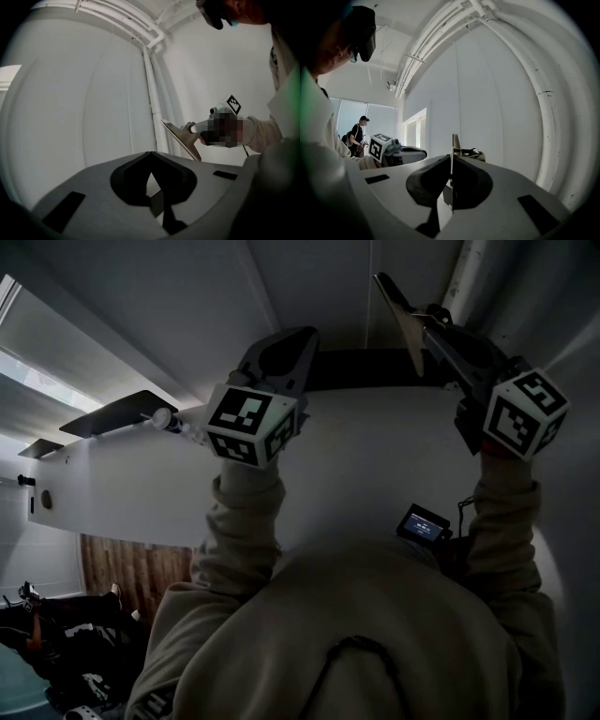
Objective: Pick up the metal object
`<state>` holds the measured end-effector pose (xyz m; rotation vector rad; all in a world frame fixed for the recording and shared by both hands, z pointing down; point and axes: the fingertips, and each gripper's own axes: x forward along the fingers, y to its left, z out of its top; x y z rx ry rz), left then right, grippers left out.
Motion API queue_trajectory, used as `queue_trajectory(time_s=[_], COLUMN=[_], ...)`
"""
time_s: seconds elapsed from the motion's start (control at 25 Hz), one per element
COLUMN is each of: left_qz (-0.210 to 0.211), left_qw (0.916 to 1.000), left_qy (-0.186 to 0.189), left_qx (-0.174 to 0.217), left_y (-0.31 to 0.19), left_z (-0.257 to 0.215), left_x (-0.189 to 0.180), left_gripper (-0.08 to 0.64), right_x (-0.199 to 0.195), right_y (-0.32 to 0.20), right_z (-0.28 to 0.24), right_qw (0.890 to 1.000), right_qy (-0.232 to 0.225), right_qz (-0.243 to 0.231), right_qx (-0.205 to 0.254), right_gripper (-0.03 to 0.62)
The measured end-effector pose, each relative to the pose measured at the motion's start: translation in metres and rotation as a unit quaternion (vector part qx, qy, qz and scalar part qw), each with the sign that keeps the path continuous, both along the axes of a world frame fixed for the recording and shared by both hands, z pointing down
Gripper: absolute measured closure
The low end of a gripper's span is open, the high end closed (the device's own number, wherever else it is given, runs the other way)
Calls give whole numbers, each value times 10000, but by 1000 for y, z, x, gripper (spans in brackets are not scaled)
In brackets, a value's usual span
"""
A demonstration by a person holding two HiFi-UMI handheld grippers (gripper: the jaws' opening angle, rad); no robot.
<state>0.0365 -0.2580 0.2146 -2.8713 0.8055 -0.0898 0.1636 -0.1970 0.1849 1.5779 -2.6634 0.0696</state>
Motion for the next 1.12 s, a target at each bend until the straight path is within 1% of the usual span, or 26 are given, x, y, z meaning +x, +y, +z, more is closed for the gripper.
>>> queue_trajectory(time_s=[0.12,0.24,0.44,0.64,0.84,1.12], left_qz=[19,74,212,305,355,344], left_qw=[9997,9995,9984,9981,9979,9980], left_qy=[88,88,-20,-23,-32,7], left_qx=[-216,-283,-530,-527,-540,-534], left_y=[0,1,2,1,2,5], left_z=[7,6,13,9,9,4], left_x=[0,4,7,12,16,15], left_gripper=[557,557,557,557,557,557], right_x=[3,5,6,7,5,4], right_y=[-4,-10,-8,-9,-11,-9], right_z=[0,5,8,8,6,7], right_qw=[10000,9999,9996,9993,9994,9993], right_qy=[-14,-60,-102,-128,-108,-82], right_qz=[65,97,169,193,179,146], right_qx=[-8,-85,-221,-306,-292,-347], right_gripper=[569,569,569,569,569,569])
